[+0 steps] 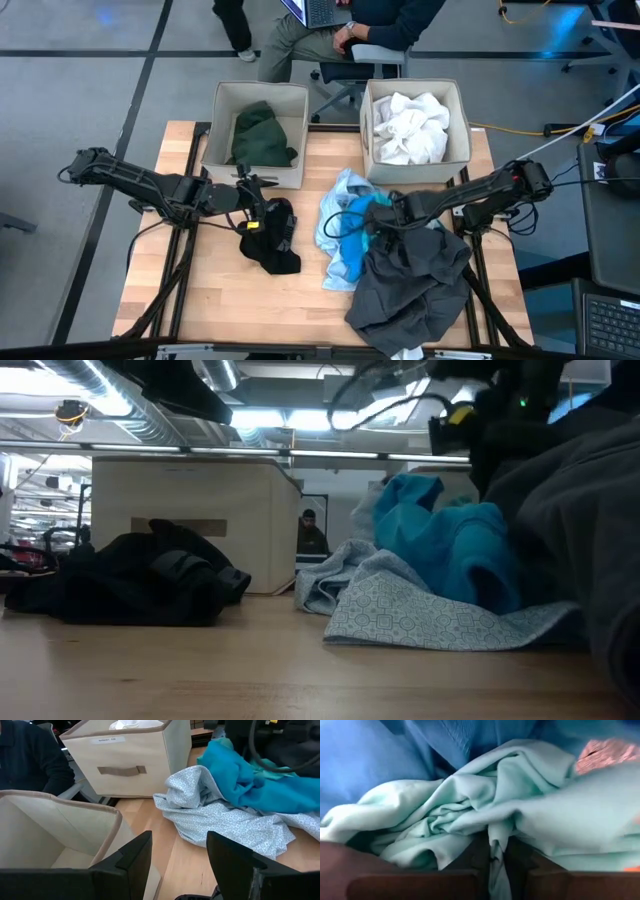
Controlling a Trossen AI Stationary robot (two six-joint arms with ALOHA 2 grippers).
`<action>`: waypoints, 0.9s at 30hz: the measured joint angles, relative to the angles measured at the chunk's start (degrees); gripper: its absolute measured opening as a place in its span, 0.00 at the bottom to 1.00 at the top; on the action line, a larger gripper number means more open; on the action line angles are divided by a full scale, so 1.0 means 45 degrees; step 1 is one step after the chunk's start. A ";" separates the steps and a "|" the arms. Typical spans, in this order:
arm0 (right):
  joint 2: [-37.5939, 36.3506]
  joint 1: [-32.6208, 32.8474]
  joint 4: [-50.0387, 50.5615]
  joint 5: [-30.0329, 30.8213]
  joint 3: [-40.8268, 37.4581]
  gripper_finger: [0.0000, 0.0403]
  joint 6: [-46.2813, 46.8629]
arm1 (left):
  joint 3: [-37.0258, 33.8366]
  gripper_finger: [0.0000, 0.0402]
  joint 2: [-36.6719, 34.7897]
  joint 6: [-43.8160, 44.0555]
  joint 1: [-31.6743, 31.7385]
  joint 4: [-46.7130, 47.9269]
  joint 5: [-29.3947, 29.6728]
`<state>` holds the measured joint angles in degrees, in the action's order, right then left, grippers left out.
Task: Sort clothes
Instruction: Put the light blue shorts into the left laundry organizer
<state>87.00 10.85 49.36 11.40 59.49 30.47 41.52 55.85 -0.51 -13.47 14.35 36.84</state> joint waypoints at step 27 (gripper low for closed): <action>0.0000 0.0000 0.2868 0.3822 0.7536 0.04 -0.3523 | 0.0000 0.45 -0.0002 0.0247 0.0002 -0.0143 0.0005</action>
<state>87.00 10.85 62.27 28.60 93.41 14.61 41.52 55.84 0.60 -13.47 13.71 36.86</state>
